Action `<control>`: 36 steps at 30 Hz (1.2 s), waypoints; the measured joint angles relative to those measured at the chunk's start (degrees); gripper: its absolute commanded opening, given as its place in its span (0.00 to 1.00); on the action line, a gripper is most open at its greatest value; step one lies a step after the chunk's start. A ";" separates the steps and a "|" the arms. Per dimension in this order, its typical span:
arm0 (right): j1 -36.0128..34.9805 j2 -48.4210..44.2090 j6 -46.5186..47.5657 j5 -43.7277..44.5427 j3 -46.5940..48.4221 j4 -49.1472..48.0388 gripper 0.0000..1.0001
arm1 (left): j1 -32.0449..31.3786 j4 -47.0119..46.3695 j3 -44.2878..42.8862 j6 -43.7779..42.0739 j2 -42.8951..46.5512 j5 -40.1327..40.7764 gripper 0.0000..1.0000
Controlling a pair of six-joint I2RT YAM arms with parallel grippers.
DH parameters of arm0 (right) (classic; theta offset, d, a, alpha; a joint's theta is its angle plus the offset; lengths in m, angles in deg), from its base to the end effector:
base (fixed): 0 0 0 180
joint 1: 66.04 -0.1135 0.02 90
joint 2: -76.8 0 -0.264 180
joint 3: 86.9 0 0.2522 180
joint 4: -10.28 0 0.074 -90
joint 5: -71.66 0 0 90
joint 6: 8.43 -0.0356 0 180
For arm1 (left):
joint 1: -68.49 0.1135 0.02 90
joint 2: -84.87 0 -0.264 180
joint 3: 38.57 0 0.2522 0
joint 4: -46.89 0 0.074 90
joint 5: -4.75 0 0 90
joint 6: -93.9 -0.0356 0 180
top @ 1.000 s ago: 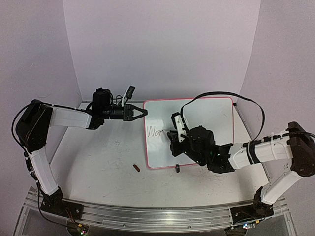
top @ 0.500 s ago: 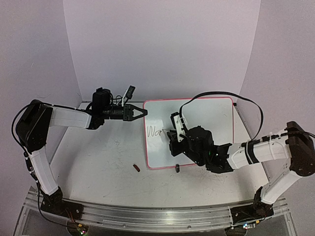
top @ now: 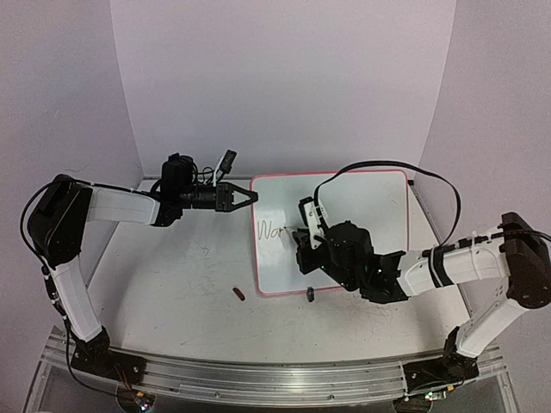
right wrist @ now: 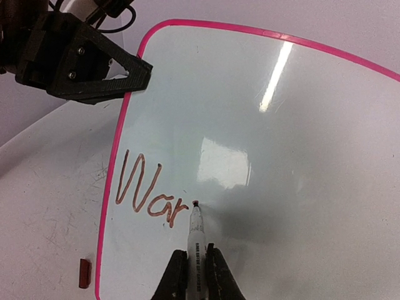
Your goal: Write a sentence on the whiteboard
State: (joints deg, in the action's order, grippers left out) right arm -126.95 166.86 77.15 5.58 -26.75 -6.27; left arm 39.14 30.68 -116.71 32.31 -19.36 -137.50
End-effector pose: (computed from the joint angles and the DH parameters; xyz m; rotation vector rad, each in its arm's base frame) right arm 0.1792 0.2923 0.2271 -0.5800 1.7095 0.4420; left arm 0.3399 -0.2234 0.2420 0.7511 1.7797 -1.4922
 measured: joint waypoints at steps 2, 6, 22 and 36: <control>-0.15 0.00 -0.16 -0.03 0.00 0.29 0.00 | 0.00 -0.01 0.00 -0.01 0.00 0.00 0.00; -0.45 -0.02 -0.55 -0.22 -0.19 0.89 0.00 | 0.00 0.00 0.00 -0.02 0.00 0.00 0.00; -1.28 -0.02 -1.71 -0.20 -0.70 2.18 0.00 | 0.00 -0.02 0.00 -0.02 0.00 -0.02 0.00; -1.32 -0.02 -1.37 0.50 -0.63 1.86 0.00 | 0.00 -0.02 0.00 0.00 0.00 -0.02 0.00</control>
State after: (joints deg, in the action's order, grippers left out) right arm -128.27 166.84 75.79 6.09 -27.38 -4.41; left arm 39.14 30.65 -116.71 32.31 -19.36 -137.52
